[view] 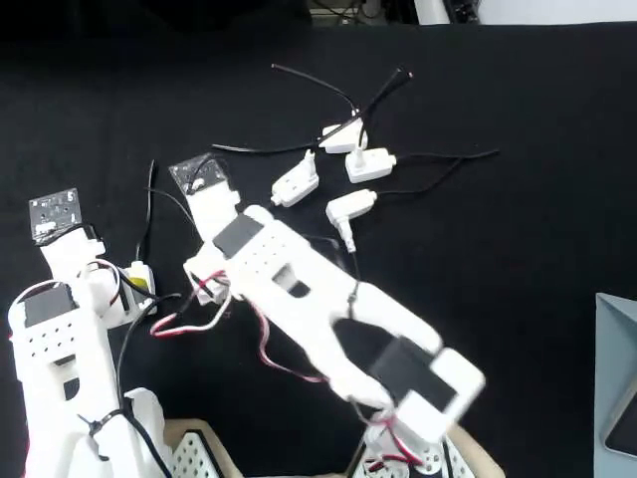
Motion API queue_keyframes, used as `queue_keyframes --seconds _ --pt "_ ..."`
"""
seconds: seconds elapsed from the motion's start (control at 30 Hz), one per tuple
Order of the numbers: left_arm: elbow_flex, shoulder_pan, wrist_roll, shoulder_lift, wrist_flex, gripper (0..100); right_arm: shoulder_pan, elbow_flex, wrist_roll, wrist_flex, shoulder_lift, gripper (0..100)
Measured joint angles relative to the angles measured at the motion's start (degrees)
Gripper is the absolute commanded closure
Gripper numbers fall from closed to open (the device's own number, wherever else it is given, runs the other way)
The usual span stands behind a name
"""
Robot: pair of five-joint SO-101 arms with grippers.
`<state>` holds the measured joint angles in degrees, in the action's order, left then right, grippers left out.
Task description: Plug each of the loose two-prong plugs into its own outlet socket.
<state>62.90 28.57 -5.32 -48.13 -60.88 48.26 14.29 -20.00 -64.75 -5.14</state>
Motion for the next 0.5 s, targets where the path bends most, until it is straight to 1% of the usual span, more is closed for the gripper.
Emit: queue_keyframes --seconds 0.07,0.2,0.3,0.43,0.5 --pt "0.0 0.0 0.0 0.0 0.0 74 0.0 3.6 1.67 0.09 5.71 98.7" --pt "0.62 0.0 0.18 0.0 2.9 74 0.0 10.02 5.01 1.93 17.14 98.7" --pt "0.62 0.0 3.08 0.0 5.19 74 0.0 13.1 7.3 2.29 24.7 98.7" --pt "0.62 -0.18 6.59 0.0 8.0 74 0.0 15.12 8.53 2.29 32.62 98.7" --pt "0.62 -2.02 7.65 0.0 8.62 74 0.0 16.26 9.23 2.29 35.69 98.7"
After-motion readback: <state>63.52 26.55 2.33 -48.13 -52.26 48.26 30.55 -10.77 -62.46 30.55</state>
